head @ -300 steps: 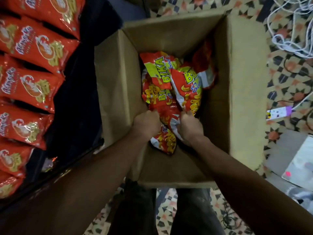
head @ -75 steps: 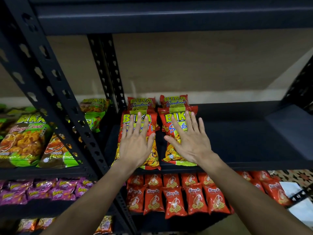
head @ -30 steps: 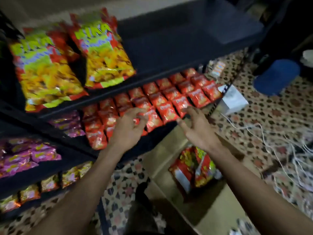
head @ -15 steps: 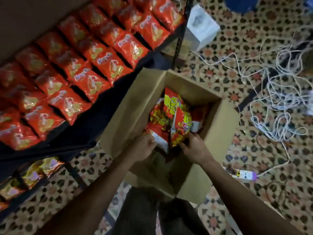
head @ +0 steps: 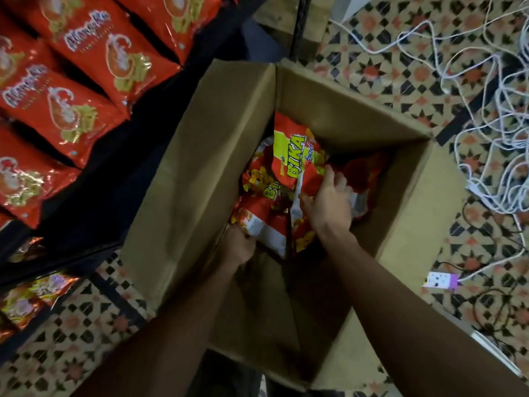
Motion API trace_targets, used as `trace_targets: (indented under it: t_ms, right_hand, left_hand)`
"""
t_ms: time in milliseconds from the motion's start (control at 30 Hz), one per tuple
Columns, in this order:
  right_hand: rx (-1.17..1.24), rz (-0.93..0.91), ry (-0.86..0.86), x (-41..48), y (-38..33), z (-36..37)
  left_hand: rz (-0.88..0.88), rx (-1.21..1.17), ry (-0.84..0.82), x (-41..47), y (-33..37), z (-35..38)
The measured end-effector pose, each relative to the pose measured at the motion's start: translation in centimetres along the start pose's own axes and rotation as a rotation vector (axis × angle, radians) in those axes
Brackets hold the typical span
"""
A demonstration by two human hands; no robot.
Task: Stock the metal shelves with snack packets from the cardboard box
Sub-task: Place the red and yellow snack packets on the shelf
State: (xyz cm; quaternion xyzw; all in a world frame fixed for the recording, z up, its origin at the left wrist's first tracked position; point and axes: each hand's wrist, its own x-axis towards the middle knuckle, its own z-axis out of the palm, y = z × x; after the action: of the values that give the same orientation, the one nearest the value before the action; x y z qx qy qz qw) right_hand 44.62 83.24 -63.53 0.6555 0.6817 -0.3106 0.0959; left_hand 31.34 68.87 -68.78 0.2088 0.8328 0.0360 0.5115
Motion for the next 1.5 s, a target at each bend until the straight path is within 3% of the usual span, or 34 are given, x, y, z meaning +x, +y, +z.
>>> trace_targets:
  t_ms: [133,300,400,500,667,733,833,1000,1133,1367,1500]
  right_hand:
    - [-0.121,-0.023,0.021,1.3,0.5,0.5]
    - [-0.035,-0.086,0.084,0.8,1.1,-0.4]
    - [0.051,-0.118,0.121,0.1,1.9,-0.9]
    - [0.117,-0.132,0.12,-0.2,2.5,-1.4]
    - [0.208,-0.147,0.126,-1.6,2.6,-3.2]
    - [0.234,-0.137,0.136,-3.0,2.4,-4.5]
    - [0.245,-0.162,0.133,-5.3,1.9,-6.7]
    - [0.295,-0.261,0.089,-8.2,1.3,-11.0]
    - [0.306,-0.398,0.085,-10.3,0.9,-14.6]
    - [0.308,-0.66,0.005,-12.2,-0.4,-23.2]
    - [0.297,-0.821,-0.014,-14.5,-2.2,-28.5]
  left_hand:
    - [-0.221,-0.216,0.015,3.1,0.6,0.3]
    - [-0.454,-0.663,-0.095,5.4,1.0,1.7]
    - [-0.532,-0.856,-0.146,6.2,1.4,3.0]
    - [-0.565,-0.998,-0.064,7.0,1.0,4.1]
    - [-0.511,-1.059,0.019,4.9,1.1,3.4]
    - [-0.507,-0.981,0.054,2.4,1.3,2.0]
    - [-0.361,-0.71,0.095,-2.0,1.0,0.2]
    - [-0.13,-0.681,-0.02,-9.4,2.6,-3.2]
    - [0.005,-0.674,0.014,-15.1,5.1,-6.2]
    - [0.19,-0.864,0.28,-24.9,8.2,-8.0]
    - [0.204,-0.912,0.419,-30.0,9.2,-8.5]
